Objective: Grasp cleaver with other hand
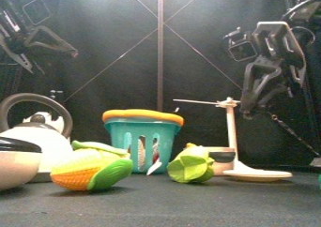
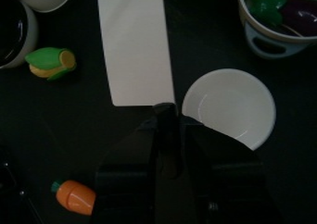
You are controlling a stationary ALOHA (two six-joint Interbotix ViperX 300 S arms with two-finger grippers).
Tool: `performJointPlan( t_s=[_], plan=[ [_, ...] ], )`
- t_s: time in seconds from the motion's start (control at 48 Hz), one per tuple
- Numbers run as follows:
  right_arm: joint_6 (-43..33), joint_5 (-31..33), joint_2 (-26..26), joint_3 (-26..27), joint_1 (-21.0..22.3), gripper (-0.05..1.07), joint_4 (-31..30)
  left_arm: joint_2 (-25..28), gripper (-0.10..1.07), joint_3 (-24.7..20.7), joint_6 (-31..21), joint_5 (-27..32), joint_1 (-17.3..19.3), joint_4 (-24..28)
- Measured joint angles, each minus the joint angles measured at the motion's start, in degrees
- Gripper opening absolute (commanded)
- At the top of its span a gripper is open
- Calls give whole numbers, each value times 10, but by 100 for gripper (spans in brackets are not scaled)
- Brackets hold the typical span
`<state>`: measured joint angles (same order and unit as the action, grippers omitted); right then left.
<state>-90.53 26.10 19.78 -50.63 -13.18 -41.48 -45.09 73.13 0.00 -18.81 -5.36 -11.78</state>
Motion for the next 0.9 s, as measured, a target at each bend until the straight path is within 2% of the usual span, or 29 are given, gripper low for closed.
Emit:
performJointPlan(
  t_s=[0.167, 0.292, 0.375, 0.521, 0.729, 0.812, 0.896],
  plan=[
    [171, 73, 5, 45, 5, 43, 97, 11, 25, -6, 0, -9, 0, 0],
    [285, 134, 2, 92, 10, 43, 146, 25, 27, -20, 0, -17, 0, 3],
    [333, 152, -5, 118, 14, 43, 159, 39, 32, -31, -1, -18, 0, 8],
    [370, 154, -15, 136, 25, 43, 143, 67, 47, -48, 0, -20, -1, 25],
    [379, 150, -43, 149, 29, 43, 72, 120, 71, -76, -1, -27, -5, 39],
    [379, 150, -55, 160, 29, 43, 43, 143, 78, -93, -1, -31, -5, 35],
    [380, 150, -69, 169, 29, 43, 14, 171, 79, -117, -2, -45, -6, 20]
  ],
)
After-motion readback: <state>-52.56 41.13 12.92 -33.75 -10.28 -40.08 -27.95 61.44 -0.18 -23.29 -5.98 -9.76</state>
